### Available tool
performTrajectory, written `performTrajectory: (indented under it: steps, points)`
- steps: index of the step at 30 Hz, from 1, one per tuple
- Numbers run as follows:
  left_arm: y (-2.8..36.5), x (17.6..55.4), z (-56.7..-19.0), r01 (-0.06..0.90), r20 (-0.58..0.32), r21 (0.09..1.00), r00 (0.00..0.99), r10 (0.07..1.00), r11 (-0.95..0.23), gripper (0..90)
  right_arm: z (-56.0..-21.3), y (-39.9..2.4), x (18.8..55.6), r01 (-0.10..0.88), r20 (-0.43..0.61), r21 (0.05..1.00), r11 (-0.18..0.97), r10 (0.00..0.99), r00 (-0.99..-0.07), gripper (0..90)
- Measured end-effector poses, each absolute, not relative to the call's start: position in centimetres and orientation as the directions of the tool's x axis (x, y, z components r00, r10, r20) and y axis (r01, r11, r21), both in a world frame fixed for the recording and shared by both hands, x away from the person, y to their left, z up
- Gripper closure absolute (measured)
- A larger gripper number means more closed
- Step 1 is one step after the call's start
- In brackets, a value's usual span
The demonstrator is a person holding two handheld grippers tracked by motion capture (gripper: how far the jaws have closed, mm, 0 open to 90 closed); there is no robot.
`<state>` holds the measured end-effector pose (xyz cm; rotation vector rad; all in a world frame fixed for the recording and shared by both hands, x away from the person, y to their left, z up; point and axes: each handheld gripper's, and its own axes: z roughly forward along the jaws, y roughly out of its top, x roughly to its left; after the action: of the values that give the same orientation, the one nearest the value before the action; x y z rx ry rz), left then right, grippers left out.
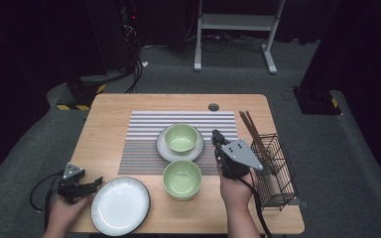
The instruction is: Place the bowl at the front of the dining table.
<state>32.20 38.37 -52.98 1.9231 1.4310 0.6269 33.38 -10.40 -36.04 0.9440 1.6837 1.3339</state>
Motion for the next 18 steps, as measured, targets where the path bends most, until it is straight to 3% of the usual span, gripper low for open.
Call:
performTrajectory:
  steps: [18]
  points:
    - [38.3,32.2,-53.0,0.649,-0.003,0.733,0.302,0.953,-0.203,14.6,-35.2,-6.3,34.9,0.047,-0.143,0.981,0.190,0.856,-0.497,89.3]
